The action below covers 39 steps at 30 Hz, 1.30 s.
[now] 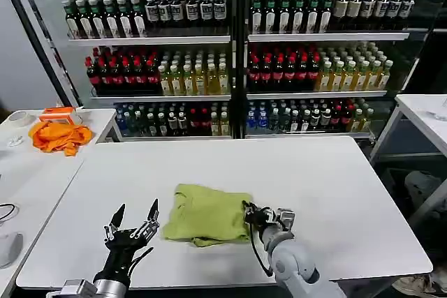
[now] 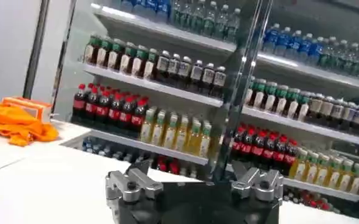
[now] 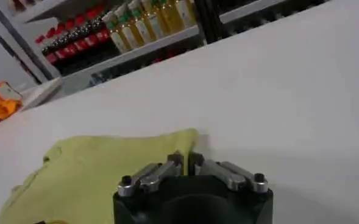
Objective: Fold and organize the clothes.
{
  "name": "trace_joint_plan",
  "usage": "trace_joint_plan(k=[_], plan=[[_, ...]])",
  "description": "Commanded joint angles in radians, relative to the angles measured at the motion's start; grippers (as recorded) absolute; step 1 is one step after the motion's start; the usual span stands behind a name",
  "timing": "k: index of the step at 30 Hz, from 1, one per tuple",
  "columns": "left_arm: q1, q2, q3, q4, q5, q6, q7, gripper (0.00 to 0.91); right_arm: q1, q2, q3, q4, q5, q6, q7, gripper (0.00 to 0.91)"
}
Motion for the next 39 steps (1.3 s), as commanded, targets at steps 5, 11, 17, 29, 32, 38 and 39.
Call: trace_joint_plan(k=[5,11,17,29,32,38,39], plan=[[0.018,-0.007,0.002,-0.018,0.006,0.001,0.002,0.907,0.143,-0.056,0.051,-0.101,-0.049,0.013,-0.049,0.000],[0.019,-0.011,0.017,-0.018,0.022,0.002,0.003,0.907,0.219,-0.071,0.044,-0.173,-0.174,-0.020,-0.139,0.000],[0.026,-0.011,0.025,-0.020,0.092,-0.003,0.006,0.907,0.054,-0.109,0.063,-0.010,-0.431,0.165,-0.175,0.907],[0.004,-0.001,0.061,0.001,0.206,-0.033,0.001,0.907,-0.493,-0.084,0.353,0.384,-0.594,0.399,-0.193,0.907],[-0.004,0.007,0.064,0.011,0.209,-0.034,-0.004,0.907,-0.560,-0.075,0.386,0.413,-0.612,0.393,-0.212,0.907],[-0.001,0.025,0.061,0.027,0.241,-0.002,-0.036,0.907,-0.602,-0.076,0.440,0.439,-0.602,0.399,-0.221,0.907],[0.000,0.026,0.059,0.029,0.240,0.000,-0.038,0.907,-0.601,-0.075,0.443,0.438,-0.602,0.400,-0.220,0.907]])
